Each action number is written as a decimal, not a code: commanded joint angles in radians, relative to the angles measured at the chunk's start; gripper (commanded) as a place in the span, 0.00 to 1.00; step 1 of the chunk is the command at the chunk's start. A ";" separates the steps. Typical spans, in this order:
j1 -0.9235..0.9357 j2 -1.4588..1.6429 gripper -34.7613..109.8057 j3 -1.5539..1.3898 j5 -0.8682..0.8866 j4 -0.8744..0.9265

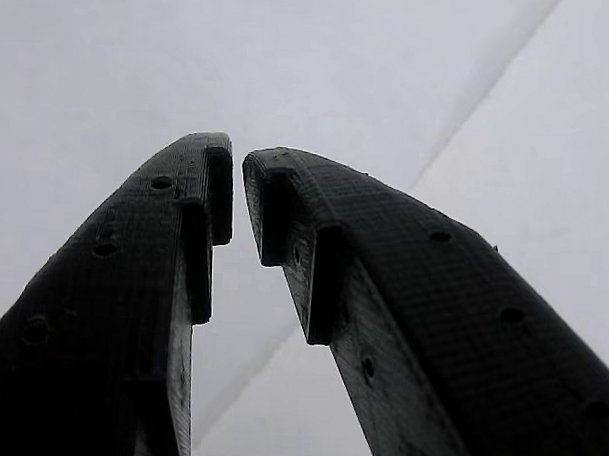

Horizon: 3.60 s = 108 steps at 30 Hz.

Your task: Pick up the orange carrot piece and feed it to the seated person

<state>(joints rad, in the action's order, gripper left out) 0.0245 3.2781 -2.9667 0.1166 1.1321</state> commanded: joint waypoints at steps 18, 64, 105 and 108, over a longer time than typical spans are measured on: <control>-0.008 0.015 0.22 0.037 0.012 0.002; 0.586 -0.683 0.22 0.701 0.014 0.011; 1.131 -1.276 0.22 1.066 -0.279 -0.002; 1.186 -1.315 0.22 1.083 -0.357 -0.002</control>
<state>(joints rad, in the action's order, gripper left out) 1.1582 1.9666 -1.9666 -0.1672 1.1321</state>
